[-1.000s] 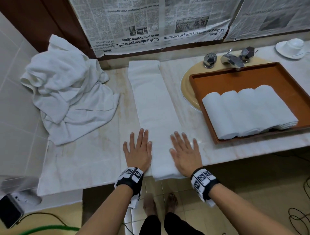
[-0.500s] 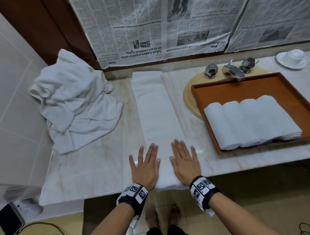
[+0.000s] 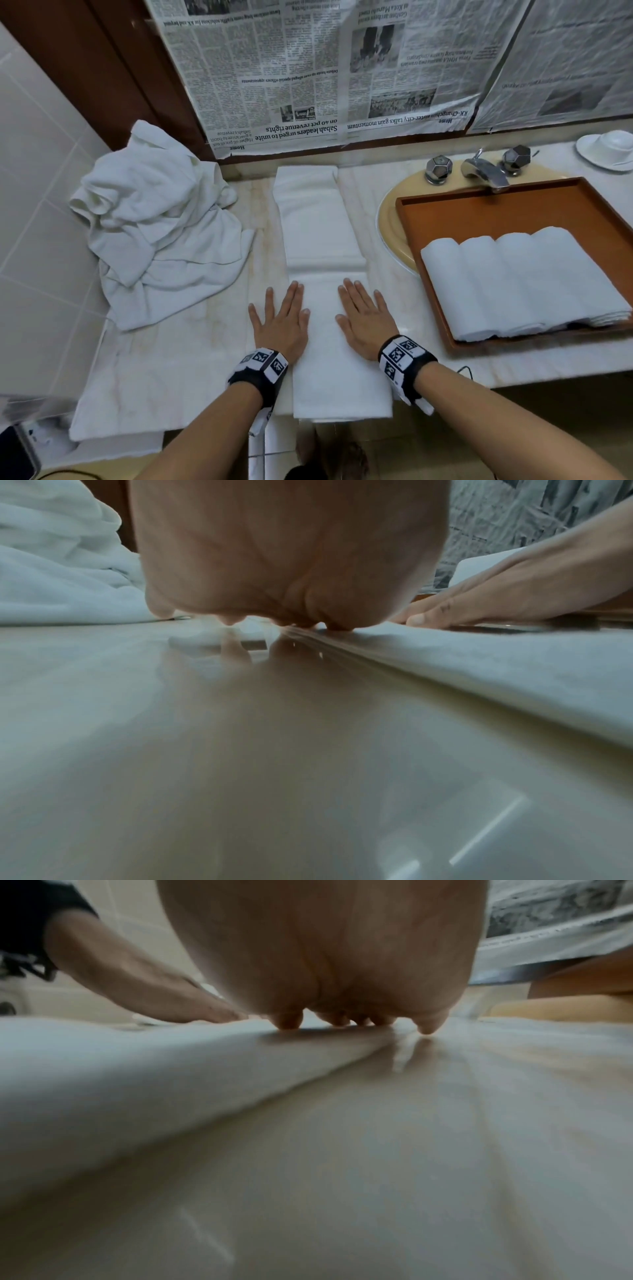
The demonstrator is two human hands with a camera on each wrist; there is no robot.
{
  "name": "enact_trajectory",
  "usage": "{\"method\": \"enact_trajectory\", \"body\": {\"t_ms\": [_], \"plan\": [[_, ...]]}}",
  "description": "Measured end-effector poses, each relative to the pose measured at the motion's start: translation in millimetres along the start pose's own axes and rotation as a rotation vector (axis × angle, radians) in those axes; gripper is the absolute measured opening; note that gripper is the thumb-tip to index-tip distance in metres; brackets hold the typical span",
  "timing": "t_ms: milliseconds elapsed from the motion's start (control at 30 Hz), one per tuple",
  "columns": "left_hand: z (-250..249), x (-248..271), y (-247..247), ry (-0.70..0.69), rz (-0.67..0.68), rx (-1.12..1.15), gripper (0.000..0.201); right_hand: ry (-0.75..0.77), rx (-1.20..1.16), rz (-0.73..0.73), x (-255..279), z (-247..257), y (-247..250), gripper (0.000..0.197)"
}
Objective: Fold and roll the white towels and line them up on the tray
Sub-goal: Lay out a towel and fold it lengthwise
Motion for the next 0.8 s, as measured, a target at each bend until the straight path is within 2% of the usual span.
{"method": "enact_trajectory", "body": {"t_ms": [300,433,533,633,700,800], "plan": [[5,-72,16,0.001,-0.02,0.02,0.057,-0.076,0.033,-0.048,-68,-8,13,0.082],[9,-103,26,-0.022,-0.013,0.011,0.057,-0.125,0.033,-0.066,-94,-9,20,0.063],[12,-116,32,-0.045,-0.004,0.002,0.059,-0.147,0.009,-0.077,-111,-13,29,0.057],[16,-102,32,-0.059,-0.01,0.036,0.06,-0.158,0.027,-0.087,-107,-8,32,0.062],[14,-80,28,-0.107,-0.016,0.033,0.06,-0.108,0.016,-0.111,-90,6,28,0.07],[1,-41,14,-0.182,0.003,0.05,0.059,-0.002,0.058,-0.099,-57,30,9,0.06]]}}
Point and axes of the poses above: each hand's wrist, its own x-axis away from the middle knuckle, its own y-axis out of the back of the hand, z = x × y, the point moved 2 cm from there along -x, towards the middle knuckle, and after that the axes turned 7 degrees about -z, right-handed, at the moved point
